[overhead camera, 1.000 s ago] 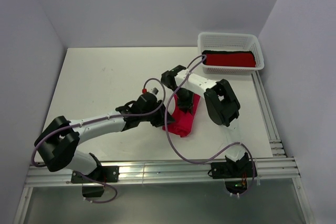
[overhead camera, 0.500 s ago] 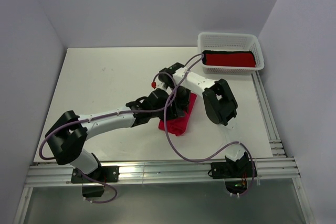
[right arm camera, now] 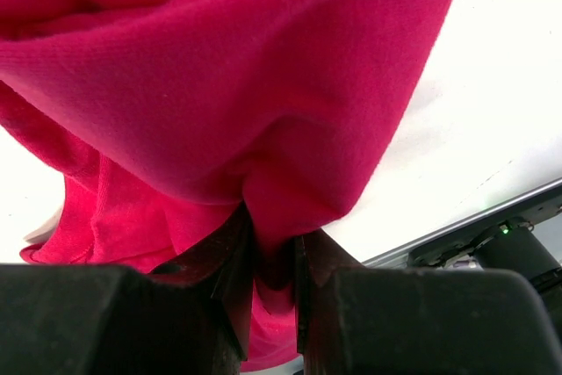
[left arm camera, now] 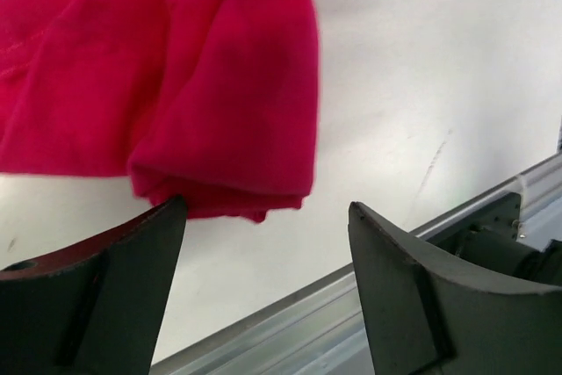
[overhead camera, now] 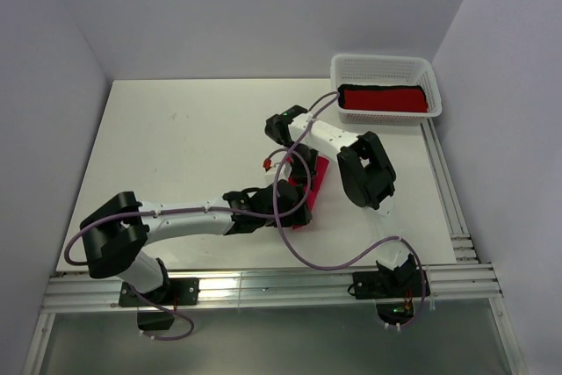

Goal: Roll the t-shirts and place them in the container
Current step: Roll the tshirt

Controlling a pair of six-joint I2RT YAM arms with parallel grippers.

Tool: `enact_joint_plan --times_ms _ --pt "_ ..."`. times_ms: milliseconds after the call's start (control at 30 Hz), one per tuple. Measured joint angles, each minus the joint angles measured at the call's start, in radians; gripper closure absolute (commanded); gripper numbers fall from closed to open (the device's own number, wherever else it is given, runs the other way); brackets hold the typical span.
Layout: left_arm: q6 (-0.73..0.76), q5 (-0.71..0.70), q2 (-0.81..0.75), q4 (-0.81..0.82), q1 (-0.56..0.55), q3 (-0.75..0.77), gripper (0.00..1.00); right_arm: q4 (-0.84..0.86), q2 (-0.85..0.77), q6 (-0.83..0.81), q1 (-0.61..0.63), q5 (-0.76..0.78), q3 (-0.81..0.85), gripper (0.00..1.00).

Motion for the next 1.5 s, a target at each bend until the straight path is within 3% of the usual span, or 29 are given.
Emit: enact_joint_plan --times_ms 333,567,1200,1367,1500 --pt "-0.006 -0.186 -0.034 -0.04 -0.052 -0.034 0.18 0.003 0.0 -0.013 -0.01 -0.024 -0.003 1.0" --pt "0.084 -0.308 -0.031 -0.032 -0.116 -0.013 0.13 0.005 0.0 -0.021 -0.015 -0.042 -0.01 1.0" --pt "0.248 -0.302 0.051 0.133 -0.072 -0.021 0.06 0.009 -0.002 -0.036 -0.028 -0.082 -0.027 1.0" --pt "0.264 -0.274 0.09 0.174 -0.068 -0.021 0.11 0.009 -0.002 -0.039 -0.029 -0.083 -0.027 1.0" --pt "0.27 -0.252 0.108 0.185 -0.069 -0.021 0.26 0.009 -0.002 -0.039 -0.034 -0.09 -0.027 1.0"
